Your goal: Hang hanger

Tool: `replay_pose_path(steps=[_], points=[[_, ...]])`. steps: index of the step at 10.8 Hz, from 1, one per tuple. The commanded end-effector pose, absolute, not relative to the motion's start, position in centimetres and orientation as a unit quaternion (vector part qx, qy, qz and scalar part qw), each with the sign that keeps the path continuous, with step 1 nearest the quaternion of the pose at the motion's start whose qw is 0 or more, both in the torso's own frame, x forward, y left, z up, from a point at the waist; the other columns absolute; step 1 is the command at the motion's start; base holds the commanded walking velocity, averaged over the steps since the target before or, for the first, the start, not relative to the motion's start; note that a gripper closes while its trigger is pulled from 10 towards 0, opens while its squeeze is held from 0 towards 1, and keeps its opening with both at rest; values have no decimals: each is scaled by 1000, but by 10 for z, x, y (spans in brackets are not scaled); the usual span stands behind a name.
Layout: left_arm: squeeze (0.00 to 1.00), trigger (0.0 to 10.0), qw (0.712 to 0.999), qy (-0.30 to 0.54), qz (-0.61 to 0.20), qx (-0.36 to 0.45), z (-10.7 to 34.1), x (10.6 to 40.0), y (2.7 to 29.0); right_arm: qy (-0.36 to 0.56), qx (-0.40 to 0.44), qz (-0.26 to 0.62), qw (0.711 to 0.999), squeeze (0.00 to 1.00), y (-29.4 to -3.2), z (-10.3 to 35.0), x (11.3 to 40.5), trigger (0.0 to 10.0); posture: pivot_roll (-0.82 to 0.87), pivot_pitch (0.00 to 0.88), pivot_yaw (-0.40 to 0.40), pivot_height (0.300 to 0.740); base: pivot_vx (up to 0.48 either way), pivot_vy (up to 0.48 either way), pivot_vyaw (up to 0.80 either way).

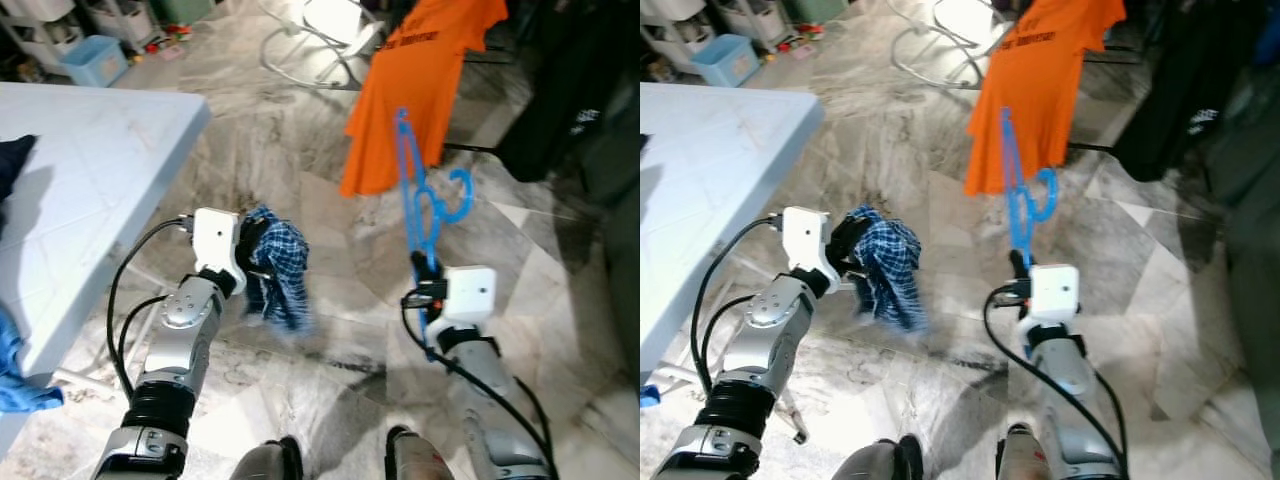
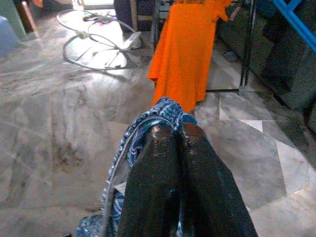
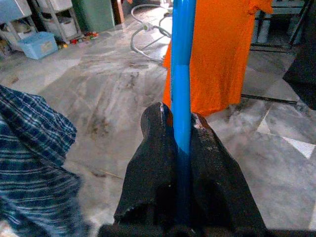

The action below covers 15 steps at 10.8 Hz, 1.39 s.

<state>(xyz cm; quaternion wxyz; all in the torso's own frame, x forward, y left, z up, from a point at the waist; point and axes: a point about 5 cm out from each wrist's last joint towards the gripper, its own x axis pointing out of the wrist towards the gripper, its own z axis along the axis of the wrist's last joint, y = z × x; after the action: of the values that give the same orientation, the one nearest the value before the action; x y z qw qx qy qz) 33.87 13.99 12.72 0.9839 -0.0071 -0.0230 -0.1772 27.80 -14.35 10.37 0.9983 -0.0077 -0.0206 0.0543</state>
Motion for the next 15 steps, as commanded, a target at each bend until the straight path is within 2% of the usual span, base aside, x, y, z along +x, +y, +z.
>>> replay_pose_path(steps=[1, 5, 7, 9, 10, 13, 15], points=[[0, 10000, 984, -33, -175, 1, 132, 339, 143, -27, -9, 59, 998, 0, -142, 105, 276, 10000, -234, 240, 108, 740, 0, 0, 0], [0, 10000, 986, -52, -143, 67, 147, 358, 146, -1, -7, 88, 996, 0, -137, 96, 269, 10000, -225, 240, 99, 740, 0, 0, 0], [0, 10000, 990, -70, -76, 99, 171, 383, 144, -7, -16, 108, 994, 0, -140, 99, 265, 10000, -231, 237, 95, 740, 0, 0, 0], [0, 10000, 989, -64, -19, 133, 182, 395, 143, -4, -21, 139, 990, 0, -142, 103, 266, 10000, -235, 237, 98, 740, 0, 0, 0], [0, 10000, 982, -54, 40, 176, 191, 403, 147, 15, -28, 212, 977, 0, -145, 105, 257, 10000, -262, 246, 110, 740, 0, 0, 0], [0, 10000, 985, -66, 50, 154, 210, 409, 141, 82, -5, 348, 934, 0, -142, 97, 229, 10000, -264, 248, 128, 740, 0, 0, 0], [0, 10000, 984, -73, 54, 155, 215, 410, 138, 102, 9, 385, 917, 0, -136, 92, 223, 10000, -247, 249, 133, 740, 0, 0, 0]])
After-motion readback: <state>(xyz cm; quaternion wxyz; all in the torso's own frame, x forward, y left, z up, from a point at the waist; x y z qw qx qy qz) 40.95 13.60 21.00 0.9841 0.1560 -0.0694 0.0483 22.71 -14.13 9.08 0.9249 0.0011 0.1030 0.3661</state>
